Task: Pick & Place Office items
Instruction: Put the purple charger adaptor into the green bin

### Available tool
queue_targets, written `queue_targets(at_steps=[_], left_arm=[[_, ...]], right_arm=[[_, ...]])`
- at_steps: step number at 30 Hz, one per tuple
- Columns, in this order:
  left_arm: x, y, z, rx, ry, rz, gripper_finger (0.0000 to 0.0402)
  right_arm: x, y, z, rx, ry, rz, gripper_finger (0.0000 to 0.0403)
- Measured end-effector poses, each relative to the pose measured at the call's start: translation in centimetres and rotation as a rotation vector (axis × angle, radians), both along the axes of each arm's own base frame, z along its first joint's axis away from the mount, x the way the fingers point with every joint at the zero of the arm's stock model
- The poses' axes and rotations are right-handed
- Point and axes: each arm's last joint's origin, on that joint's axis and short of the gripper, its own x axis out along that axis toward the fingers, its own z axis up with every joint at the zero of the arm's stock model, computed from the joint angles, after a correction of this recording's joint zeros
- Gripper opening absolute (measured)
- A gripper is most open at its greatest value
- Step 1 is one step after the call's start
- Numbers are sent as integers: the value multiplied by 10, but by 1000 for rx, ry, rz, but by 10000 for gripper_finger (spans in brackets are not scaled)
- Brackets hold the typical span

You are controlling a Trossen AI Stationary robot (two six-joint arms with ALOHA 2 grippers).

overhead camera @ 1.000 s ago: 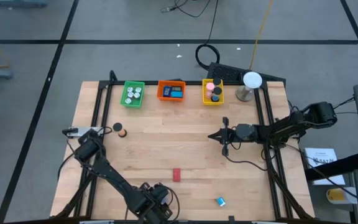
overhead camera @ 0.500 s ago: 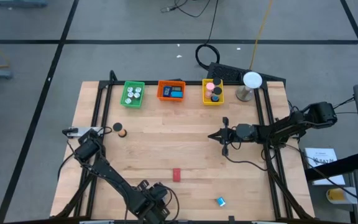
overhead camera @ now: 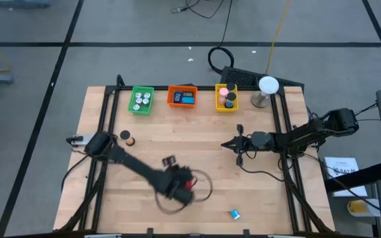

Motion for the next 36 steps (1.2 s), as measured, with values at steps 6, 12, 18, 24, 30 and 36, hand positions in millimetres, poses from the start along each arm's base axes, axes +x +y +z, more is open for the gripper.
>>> queue_targets(at_steps=[6, 12, 18, 24, 30, 36], left_arm=[[35, 63, 1, 40, 25, -127, 140], [55, 104, -14, -57, -36, -225, 143], [49, 118, -42, -94, -62, -227, 144], [47, 117, -51, -143, -122, -221, 171], [40, 102, -43, -73, -97, -290, 226], [17, 87, -44, 9, -165, -263, 241]], right_arm=[[0, 0, -1, 0, 10, 0, 2], [0, 0, -1, 1, 12, -1, 2], [0, 0, -1, 3, 12, 0, 1], [0, 0, -1, 72, 5, -22, 1], [0, 0, -1, 141, 0, -46, 29], [4, 4, 4, 150, -17, -28, 102]])
